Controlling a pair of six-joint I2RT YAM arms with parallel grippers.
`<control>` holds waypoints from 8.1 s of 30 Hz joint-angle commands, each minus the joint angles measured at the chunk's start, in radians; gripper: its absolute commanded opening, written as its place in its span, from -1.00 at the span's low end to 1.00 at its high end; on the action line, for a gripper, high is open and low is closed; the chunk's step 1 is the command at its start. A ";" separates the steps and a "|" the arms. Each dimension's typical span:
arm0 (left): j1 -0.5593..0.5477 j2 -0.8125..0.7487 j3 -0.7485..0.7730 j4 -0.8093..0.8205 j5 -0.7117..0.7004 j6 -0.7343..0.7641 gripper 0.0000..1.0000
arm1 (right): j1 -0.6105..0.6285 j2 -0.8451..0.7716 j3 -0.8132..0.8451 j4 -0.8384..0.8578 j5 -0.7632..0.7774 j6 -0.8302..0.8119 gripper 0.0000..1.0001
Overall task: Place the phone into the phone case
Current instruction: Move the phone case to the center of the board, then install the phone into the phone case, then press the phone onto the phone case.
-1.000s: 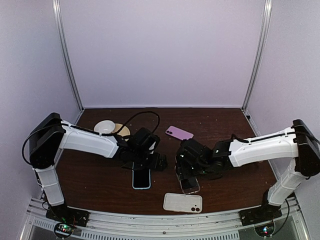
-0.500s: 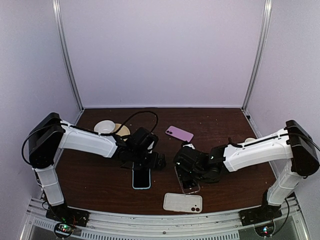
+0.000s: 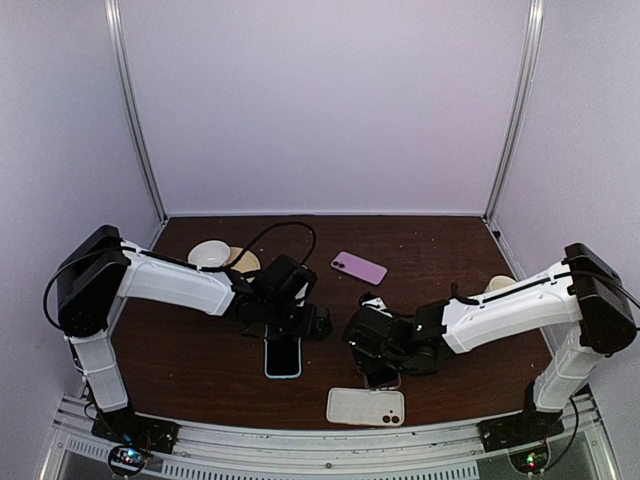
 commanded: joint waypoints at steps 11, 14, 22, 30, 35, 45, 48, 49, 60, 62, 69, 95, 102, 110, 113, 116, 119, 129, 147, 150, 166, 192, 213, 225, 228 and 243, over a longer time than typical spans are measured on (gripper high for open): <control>0.006 -0.013 -0.015 0.042 -0.001 0.006 0.82 | -0.003 0.101 0.081 -0.179 0.122 0.190 -1.00; 0.006 -0.013 -0.010 0.042 0.003 0.006 0.81 | -0.050 0.099 0.062 -0.132 0.116 0.177 -1.00; 0.005 -0.010 -0.005 0.039 -0.006 0.013 0.82 | -0.181 0.089 0.036 0.016 0.098 0.016 -1.00; 0.005 0.012 0.013 0.046 0.013 0.021 0.81 | -0.210 0.052 0.079 -0.055 0.064 0.024 -1.00; 0.003 0.024 0.016 0.084 0.074 0.024 0.77 | -0.189 -0.020 0.064 -0.052 0.057 0.092 -1.00; 0.002 0.018 0.018 0.078 0.063 0.027 0.77 | -0.187 -0.026 0.006 -0.018 0.041 0.134 -1.00; 0.002 0.022 0.020 0.078 0.067 0.024 0.77 | -0.185 0.002 0.007 -0.024 0.022 0.144 -1.00; 0.002 0.022 0.020 0.077 0.065 0.025 0.77 | -0.183 0.008 0.006 -0.020 0.021 0.147 -1.00; 0.002 0.019 0.016 0.075 0.059 0.025 0.77 | -0.176 0.095 0.023 -0.034 0.035 0.117 -1.00; 0.002 0.020 0.016 0.076 0.058 0.024 0.77 | -0.166 0.095 0.014 -0.017 0.037 0.120 -1.00; 0.002 0.021 0.016 0.077 0.059 0.025 0.77 | -0.147 0.136 0.020 -0.002 0.031 0.145 -1.00; 0.002 0.024 0.016 0.072 0.056 0.031 0.77 | -0.148 0.041 0.076 -0.087 0.015 0.044 0.82; 0.002 0.018 0.018 0.070 0.053 0.039 0.77 | -0.181 -0.147 0.050 -0.143 -0.162 -0.086 0.91; -0.006 0.021 0.044 0.068 0.083 0.074 0.69 | -0.324 -0.282 -0.149 -0.090 -0.420 -0.077 0.05; -0.029 0.029 0.075 0.054 0.087 0.116 0.66 | -0.347 -0.252 -0.170 -0.047 -0.500 -0.100 -0.15; -0.038 0.054 0.104 0.043 0.121 0.121 0.61 | -0.359 -0.220 -0.177 -0.027 -0.526 -0.116 -0.37; -0.042 0.084 0.126 0.040 0.166 0.119 0.52 | -0.364 -0.192 -0.191 -0.001 -0.532 -0.128 -0.53; -0.058 0.177 0.196 0.017 0.237 0.107 0.17 | -0.363 -0.096 -0.218 0.049 -0.558 -0.189 -0.86; -0.065 0.201 0.265 -0.007 0.240 0.155 0.18 | -0.363 -0.092 -0.041 -0.187 -0.410 -0.255 -0.36; -0.063 0.197 0.271 -0.027 0.223 0.146 0.18 | -0.368 -0.115 0.015 -0.204 -0.413 -0.261 -0.36; -0.001 0.104 0.212 -0.034 0.175 0.147 0.18 | -0.306 0.035 -0.066 -0.072 -0.500 -0.121 -0.80; 0.081 -0.010 0.159 -0.043 0.125 0.178 0.32 | -0.224 0.117 0.239 -0.285 -0.137 0.122 0.99; 0.106 0.025 0.165 -0.032 0.173 0.157 0.35 | -0.305 0.130 0.203 -0.272 -0.271 0.003 0.99; 0.106 0.028 0.154 -0.024 0.172 0.162 0.35 | -0.268 0.179 0.102 -0.203 -0.339 0.095 0.99; 0.106 0.031 0.162 -0.031 0.176 0.163 0.35 | -0.260 0.181 0.109 -0.238 -0.311 0.095 0.94; 0.106 0.037 0.170 -0.032 0.173 0.180 0.35 | -0.254 0.118 0.139 -0.249 -0.299 0.008 0.99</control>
